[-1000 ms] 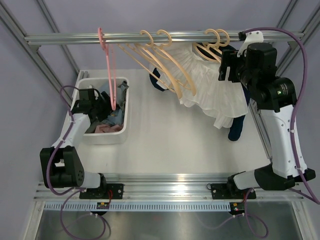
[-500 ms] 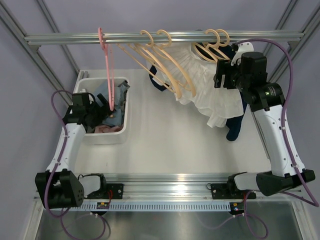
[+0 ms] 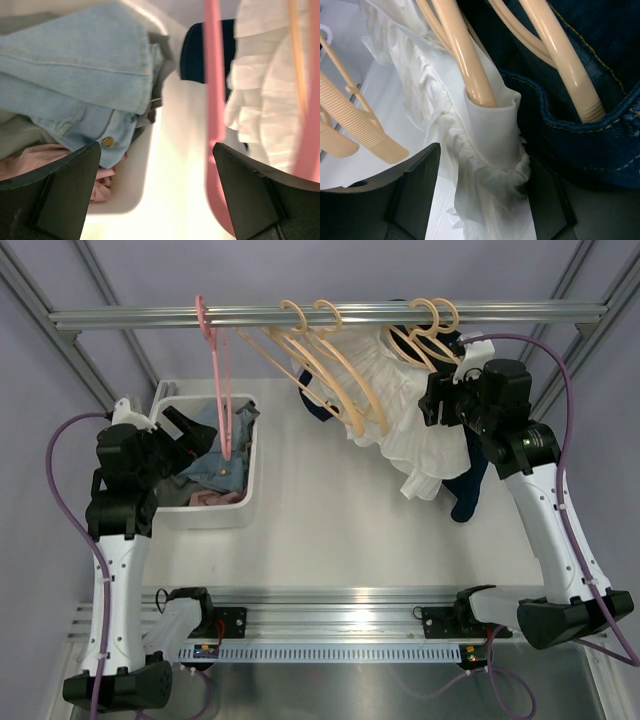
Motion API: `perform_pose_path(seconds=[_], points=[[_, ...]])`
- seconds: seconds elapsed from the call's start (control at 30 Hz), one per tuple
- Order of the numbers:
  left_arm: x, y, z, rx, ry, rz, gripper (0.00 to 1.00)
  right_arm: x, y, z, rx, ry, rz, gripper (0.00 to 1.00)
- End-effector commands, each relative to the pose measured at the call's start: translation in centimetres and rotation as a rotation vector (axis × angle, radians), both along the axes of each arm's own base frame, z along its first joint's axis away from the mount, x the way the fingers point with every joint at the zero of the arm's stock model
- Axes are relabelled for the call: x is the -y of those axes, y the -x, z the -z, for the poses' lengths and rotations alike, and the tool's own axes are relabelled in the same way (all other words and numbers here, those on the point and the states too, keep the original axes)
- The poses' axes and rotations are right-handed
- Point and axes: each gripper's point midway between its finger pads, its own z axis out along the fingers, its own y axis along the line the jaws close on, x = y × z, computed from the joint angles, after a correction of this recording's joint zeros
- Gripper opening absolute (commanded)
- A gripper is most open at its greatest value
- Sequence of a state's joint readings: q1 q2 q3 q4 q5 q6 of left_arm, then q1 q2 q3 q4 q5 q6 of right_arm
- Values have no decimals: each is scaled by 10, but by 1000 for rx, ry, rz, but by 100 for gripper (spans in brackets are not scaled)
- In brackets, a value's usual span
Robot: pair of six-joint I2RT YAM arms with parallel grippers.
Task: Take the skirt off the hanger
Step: Pick up the hanger from the clothesline.
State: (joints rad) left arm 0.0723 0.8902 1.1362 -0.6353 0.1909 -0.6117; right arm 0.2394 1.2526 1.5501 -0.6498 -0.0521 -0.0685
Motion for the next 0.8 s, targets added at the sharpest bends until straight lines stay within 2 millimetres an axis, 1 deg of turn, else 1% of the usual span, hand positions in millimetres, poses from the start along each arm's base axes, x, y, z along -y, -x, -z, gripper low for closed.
perform_pose_path(seconds=[0.0, 0.03, 0.07, 0.1, 0.13, 0.17, 0.2, 0.23, 0.27, 0.3, 0.33, 0.37, 0.43, 0.5, 0.53, 0.6, 0.67, 0.7, 0.73, 0.77], points=[[12, 8, -45, 118, 29, 60, 99, -15, 0, -32, 137, -23, -101, 70], [13, 9, -50, 129, 32, 65, 99, -16, -2, -31, 138, -25, -106, 64], [15, 10, -54, 137, 38, 73, 99, -18, -4, -26, 130, -27, -112, 61], [19, 14, -63, 161, 44, 93, 99, -19, -6, -28, 140, -38, -112, 58], [20, 14, -67, 169, 47, 100, 99, -21, -7, -26, 140, -45, -118, 49], [21, 16, -71, 178, 52, 106, 99, -24, -8, -22, 135, -51, -132, 44], [24, 18, -74, 188, 55, 118, 99, -26, -10, -23, 143, -58, -136, 42], [25, 20, -81, 203, 53, 125, 99, -28, -13, -16, 131, -58, -143, 41], [27, 22, -85, 213, 52, 143, 99, -28, -16, -13, 127, -55, -142, 41], [29, 23, -88, 221, 52, 154, 99, -28, -18, -12, 133, -44, -146, 45], [31, 25, -94, 237, 52, 167, 99, -29, -22, -6, 125, -40, -145, 52], [36, 27, -99, 250, 58, 200, 99, -28, -26, -7, 141, -38, -140, 63], [43, 31, -107, 274, 65, 243, 99, -31, -30, -7, 147, -36, -150, 62], [50, 36, -114, 292, 72, 290, 99, -34, -32, -9, 144, -40, -165, 51], [53, 38, -118, 298, 73, 304, 99, -39, -31, -14, 148, -49, -189, 37], [58, 44, -129, 315, 67, 342, 99, -39, -28, -19, 151, -65, -189, 0], [62, 51, -140, 325, 50, 362, 99, -37, -20, -32, 179, -84, -185, 0], [67, 54, -144, 329, 48, 383, 99, -37, -16, -37, 188, -94, -183, 0], [70, 56, -147, 332, 42, 397, 99, -36, -7, -49, 213, -105, -184, 0], [69, 57, -149, 330, 31, 392, 99, -34, -2, -53, 214, -115, -180, 0]])
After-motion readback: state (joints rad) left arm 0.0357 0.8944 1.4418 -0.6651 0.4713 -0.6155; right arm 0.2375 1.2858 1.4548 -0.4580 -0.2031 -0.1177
